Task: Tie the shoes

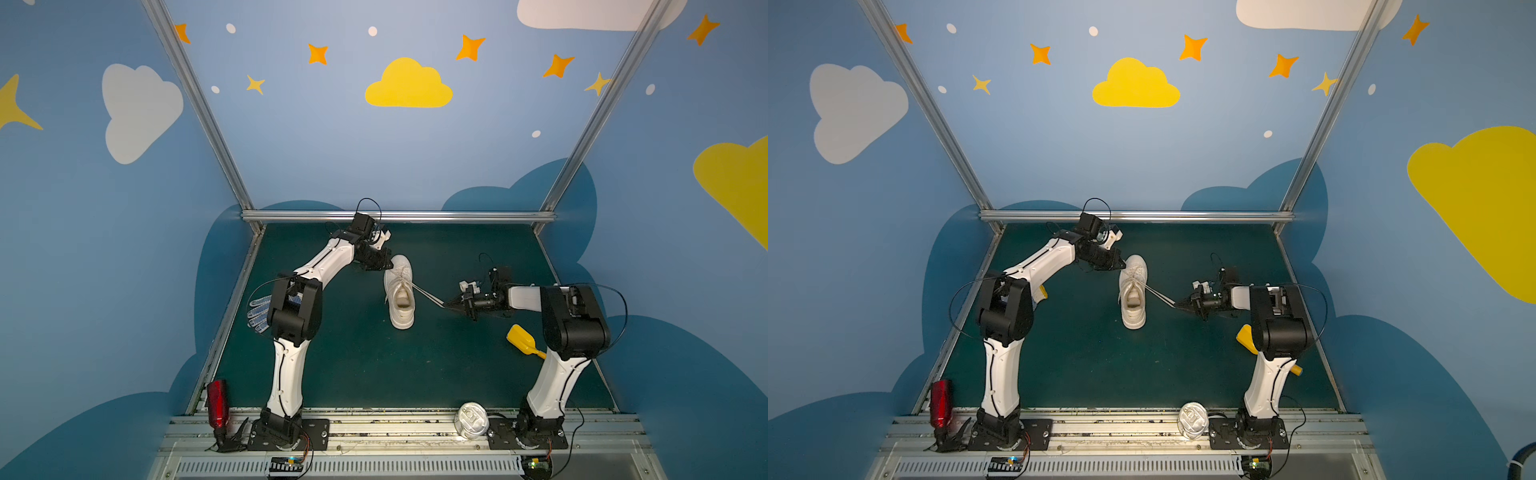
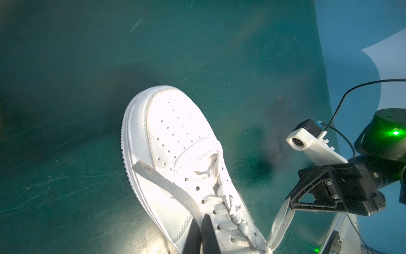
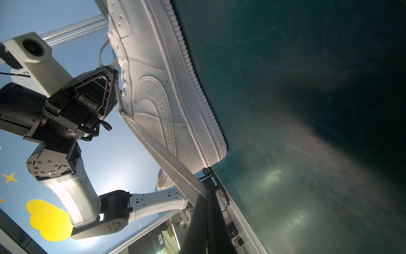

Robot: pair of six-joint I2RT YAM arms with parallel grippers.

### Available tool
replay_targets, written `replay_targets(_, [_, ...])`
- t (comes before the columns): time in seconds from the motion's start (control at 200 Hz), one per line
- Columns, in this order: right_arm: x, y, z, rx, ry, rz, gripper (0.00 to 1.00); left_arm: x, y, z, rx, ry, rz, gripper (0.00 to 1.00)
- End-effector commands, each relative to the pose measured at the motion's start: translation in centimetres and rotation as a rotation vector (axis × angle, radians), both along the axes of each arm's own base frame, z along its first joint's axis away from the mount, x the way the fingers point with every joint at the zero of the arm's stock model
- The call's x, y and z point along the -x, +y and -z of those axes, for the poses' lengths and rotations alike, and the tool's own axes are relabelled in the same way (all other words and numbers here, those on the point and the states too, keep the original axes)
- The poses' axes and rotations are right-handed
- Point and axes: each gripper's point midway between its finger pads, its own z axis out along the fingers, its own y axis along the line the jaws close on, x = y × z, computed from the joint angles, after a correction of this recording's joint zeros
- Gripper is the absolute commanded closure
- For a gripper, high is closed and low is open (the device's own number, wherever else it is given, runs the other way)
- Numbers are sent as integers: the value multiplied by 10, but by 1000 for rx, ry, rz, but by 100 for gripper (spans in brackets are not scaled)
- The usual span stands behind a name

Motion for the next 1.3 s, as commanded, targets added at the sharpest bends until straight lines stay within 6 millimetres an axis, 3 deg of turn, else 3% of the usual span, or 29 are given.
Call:
replay_targets(0.0, [0, -7, -1, 15, -4, 24, 100, -16, 19, -9, -12, -62, -42, 97])
replay_targets(1.297, [-4, -20, -5, 21, -14, 52, 100, -11, 33, 0, 8, -49, -95, 97])
